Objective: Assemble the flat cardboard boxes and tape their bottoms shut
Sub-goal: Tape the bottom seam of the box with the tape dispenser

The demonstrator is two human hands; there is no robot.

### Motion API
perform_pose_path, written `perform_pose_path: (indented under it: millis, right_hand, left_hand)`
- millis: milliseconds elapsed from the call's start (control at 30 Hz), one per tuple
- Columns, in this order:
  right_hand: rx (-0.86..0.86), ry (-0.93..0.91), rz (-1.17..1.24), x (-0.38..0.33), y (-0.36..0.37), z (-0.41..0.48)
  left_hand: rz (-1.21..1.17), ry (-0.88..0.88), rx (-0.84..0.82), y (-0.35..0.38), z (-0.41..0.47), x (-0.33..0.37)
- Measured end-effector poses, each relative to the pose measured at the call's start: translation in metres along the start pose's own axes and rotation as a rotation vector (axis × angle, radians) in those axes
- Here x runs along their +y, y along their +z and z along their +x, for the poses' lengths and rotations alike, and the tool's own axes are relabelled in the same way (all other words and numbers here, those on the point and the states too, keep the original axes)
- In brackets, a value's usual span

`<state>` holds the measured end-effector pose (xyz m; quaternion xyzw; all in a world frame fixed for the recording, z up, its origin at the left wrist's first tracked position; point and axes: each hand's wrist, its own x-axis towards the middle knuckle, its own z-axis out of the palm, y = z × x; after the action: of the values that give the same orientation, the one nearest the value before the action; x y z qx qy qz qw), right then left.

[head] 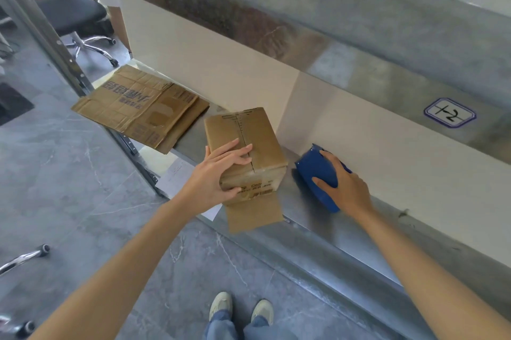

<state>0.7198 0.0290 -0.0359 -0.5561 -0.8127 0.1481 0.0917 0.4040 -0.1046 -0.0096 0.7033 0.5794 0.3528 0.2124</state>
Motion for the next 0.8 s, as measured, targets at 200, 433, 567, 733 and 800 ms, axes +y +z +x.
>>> perform_pose_path:
  millis: [200, 433, 567, 733, 800]
  right_hand:
    - [0.036, -0.023, 0.039, 0.009, 0.016, -0.005]
    - [0.031, -0.018, 0.195, 0.013, 0.021, -0.008]
    - [0.053, -0.015, 0.18, 0.009, 0.019, -0.012]
    - [0.099, -0.088, 0.155, 0.009, 0.008, -0.014]
    - [0.099, -0.119, 0.154, 0.006, 0.003, -0.015]
  left_hand:
    - [0.024, 0.011, 0.014, 0.002, 0.0, 0.001]
    - [0.016, -0.001, 0.025, 0.002, 0.0, 0.003]
    - [0.029, -0.009, 0.006, 0.0, 0.001, 0.004]
    - [0.066, -0.004, 0.009, 0.001, 0.001, 0.005]
    - [0.088, 0.01, 0.051, 0.003, -0.001, 0.006]
